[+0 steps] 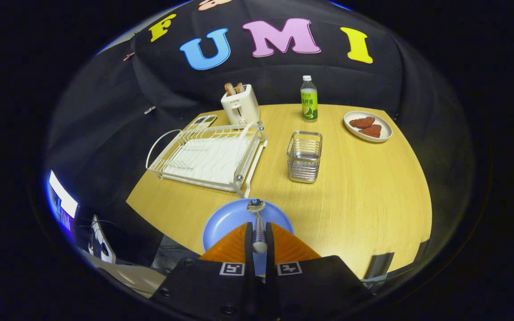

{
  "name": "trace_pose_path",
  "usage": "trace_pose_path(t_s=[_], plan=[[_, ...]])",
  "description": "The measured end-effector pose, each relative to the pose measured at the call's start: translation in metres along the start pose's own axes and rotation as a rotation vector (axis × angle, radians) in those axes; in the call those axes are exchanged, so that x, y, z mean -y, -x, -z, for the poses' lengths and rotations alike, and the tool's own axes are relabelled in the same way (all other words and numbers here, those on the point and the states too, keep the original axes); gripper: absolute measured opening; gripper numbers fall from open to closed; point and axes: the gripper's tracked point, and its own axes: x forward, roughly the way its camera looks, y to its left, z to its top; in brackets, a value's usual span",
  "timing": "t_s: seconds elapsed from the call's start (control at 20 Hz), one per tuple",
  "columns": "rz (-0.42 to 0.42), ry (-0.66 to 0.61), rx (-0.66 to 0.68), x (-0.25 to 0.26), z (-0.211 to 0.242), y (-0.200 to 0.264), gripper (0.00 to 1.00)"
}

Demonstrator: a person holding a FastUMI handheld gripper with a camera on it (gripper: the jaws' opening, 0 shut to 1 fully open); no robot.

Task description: Take the plate from the dish rack, then take the spoon from the basket and place it into the plate.

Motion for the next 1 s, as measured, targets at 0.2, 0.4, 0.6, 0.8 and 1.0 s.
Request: trace_pose_path(t_s=[0.2, 0.4, 0.6, 0.8, 1.0], plan=[[-0.025, 0.024, -0.022, -0.011, 0.020, -0.023, 0.12], [-0.042, 0.043, -0.022, -0.014, 0.022, -0.036, 0.12], [-0.054, 0.066, -0.085, -0.013, 0.044, -0.044, 0.12], [-0.027, 0.081, -0.142, -0.002, 0.069, -0.051, 0.15], [0.010, 0.083, -0.192, 0.009, 0.088, -0.060, 0.17]])
